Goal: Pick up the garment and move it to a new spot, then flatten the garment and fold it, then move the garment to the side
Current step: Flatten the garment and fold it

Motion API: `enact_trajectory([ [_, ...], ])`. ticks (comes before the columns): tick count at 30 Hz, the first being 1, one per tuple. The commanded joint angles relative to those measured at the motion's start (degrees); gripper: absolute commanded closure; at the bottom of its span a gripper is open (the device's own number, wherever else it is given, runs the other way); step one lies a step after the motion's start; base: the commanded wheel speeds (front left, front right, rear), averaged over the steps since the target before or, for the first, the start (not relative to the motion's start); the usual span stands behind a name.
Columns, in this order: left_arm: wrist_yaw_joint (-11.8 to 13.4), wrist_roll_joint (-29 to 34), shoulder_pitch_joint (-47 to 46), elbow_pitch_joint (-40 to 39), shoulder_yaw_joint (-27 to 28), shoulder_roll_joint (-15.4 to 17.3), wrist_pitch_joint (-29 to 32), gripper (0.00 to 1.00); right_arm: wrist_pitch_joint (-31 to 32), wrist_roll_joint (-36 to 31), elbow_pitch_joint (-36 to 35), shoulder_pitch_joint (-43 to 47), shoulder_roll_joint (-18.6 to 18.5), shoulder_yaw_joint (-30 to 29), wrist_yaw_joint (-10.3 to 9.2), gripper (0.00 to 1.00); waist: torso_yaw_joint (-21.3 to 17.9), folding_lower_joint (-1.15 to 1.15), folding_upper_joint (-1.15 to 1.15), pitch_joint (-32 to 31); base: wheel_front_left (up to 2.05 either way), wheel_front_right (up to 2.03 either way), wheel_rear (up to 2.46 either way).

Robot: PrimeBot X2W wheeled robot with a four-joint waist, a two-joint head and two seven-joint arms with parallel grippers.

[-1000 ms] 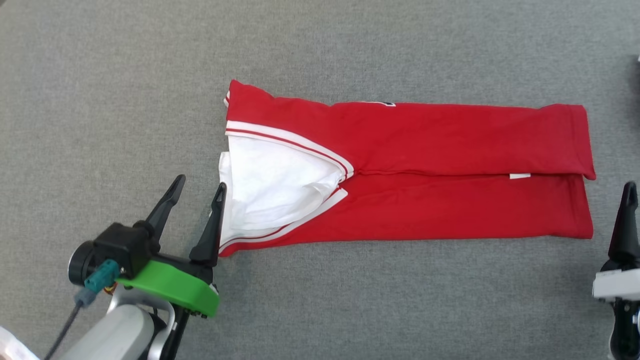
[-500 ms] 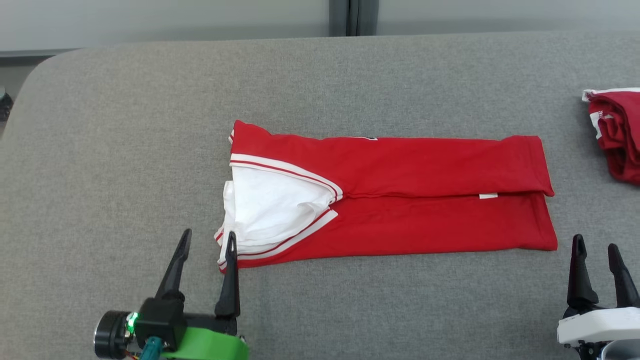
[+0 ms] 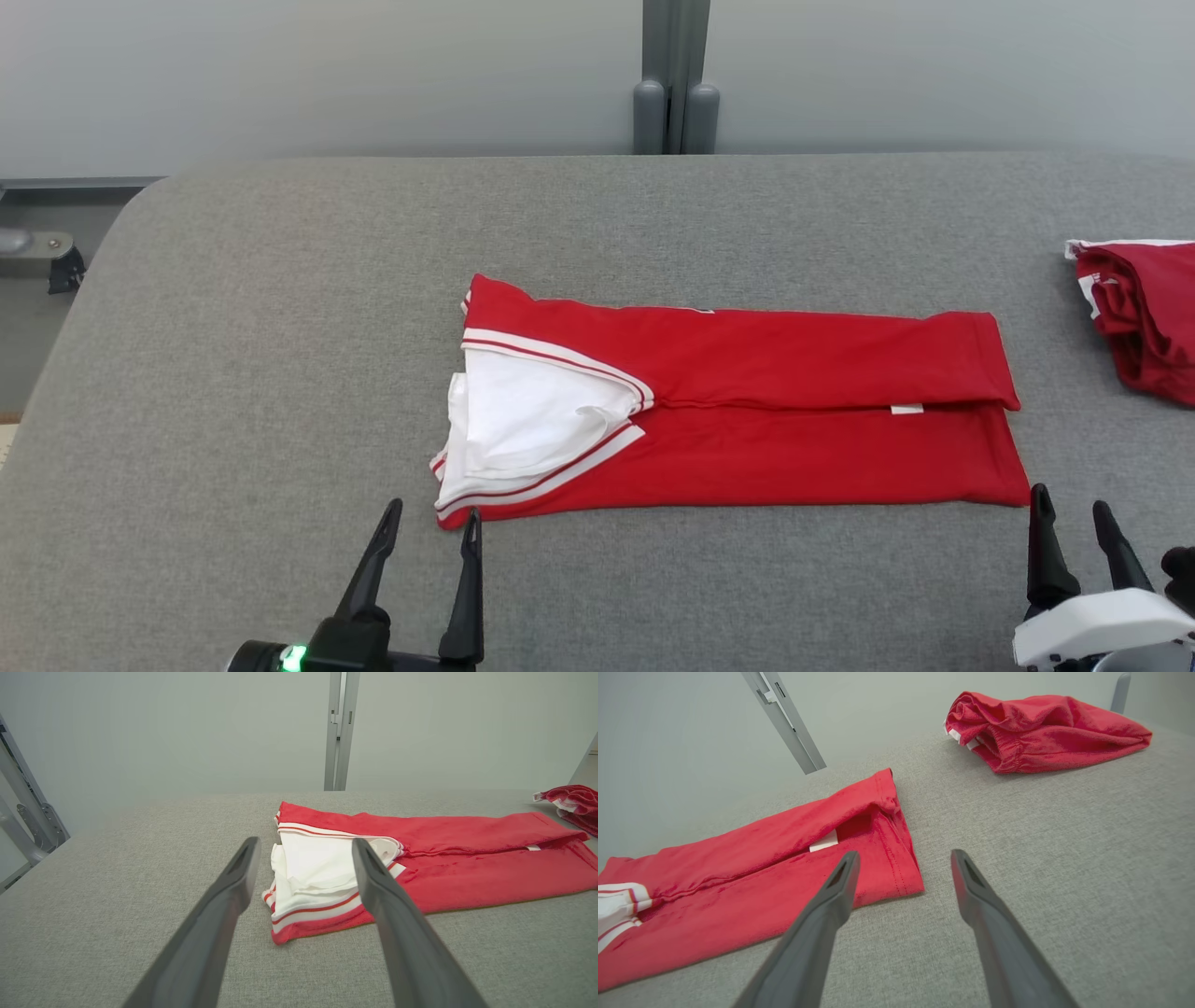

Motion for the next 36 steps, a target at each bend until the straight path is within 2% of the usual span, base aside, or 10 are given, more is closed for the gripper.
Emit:
enact_trajectory([
  [1, -0.7, 0.9, 0.7, 0.2, 0.0, -0.3, -0.2, 0.0, -0.1, 0.1, 1.4, -2.1, -0.8, -0.2, 0.0, 0.0, 0.8, 0.0, 0.0, 0.2, 0.0, 0.0, 0.0],
  [5, -2.2, 3.8, -0.3, 0.4, -0.9, -0.8, -0.2, 0.0, -0.1, 0.1, 7.2, -7.7, -3.0, 0.2, 0.0, 0.0, 2.1, 0.0, 0.0, 1.7, 0.0, 0.0, 0.0],
  [12, -3.3, 5.8, -2.2, 0.2, -1.3, -1.9, -0.2, 0.0, 6.9, -2.7, 17.8, -18.6, -6.2, -1.1, 0.0, 0.0, 4.1, 0.0, 0.0, 4.5, 0.0, 0.0, 0.0],
  [16, -3.6, 6.0, -2.8, 0.5, -1.6, -2.5, -0.2, 0.0, 8.5, -5.2, 22.2, -22.5, -7.4, -2.8, 0.0, 0.0, 5.0, 0.0, 0.0, 5.4, 0.0, 0.0, 0.0],
  [22, -3.9, 5.8, -3.4, 0.6, -1.8, -2.8, -0.2, 0.0, 10.2, -8.1, 27.3, -25.6, -6.9, -4.0, 0.0, 0.0, 5.6, 0.0, 0.0, 6.6, 0.0, 0.0, 0.0],
  [27, -3.8, 5.7, -4.1, 0.6, -1.4, -3.0, -0.2, 0.0, 12.3, -8.3, 30.3, -26.5, -5.2, -2.7, 0.01, 0.0, 5.6, 0.0, 0.0, 7.5, 0.0, 0.0, 0.0],
  [28, -3.8, 5.8, -4.2, 0.6, -1.4, -3.1, -0.2, 0.0, 12.5, -8.2, 30.6, -26.5, -5.1, -2.4, 0.01, 0.09, 5.5, 0.0, 0.0, 7.6, 0.0, 0.0, 0.0],
  [29, -3.8, 5.8, -4.4, 0.6, -1.4, -3.1, -0.2, 0.0, 12.6, -8.0, 31.0, -26.6, -5.0, -2.1, 0.01, 0.64, 5.5, 0.0, 0.0, 7.8, 0.0, 0.0, 0.0],
  [30, -3.8, 5.8, -4.5, 0.6, -1.4, -3.1, -0.2, 0.0, 12.6, -7.8, 31.3, -26.7, -5.1, -1.9, 0.01, 1.0, 5.5, 0.0, 0.0, 7.8, 0.0, 0.0, 0.0],
  [36, -3.9, 5.9, -4.7, 0.8, -1.2, -3.2, -0.2, 0.0, 10.8, -8.1, 31.6, -26.5, -7.9, -1.4, -0.12, 1.0, 5.2, 0.0, 0.0, 7.8, 0.0, 0.0, 0.0],
])
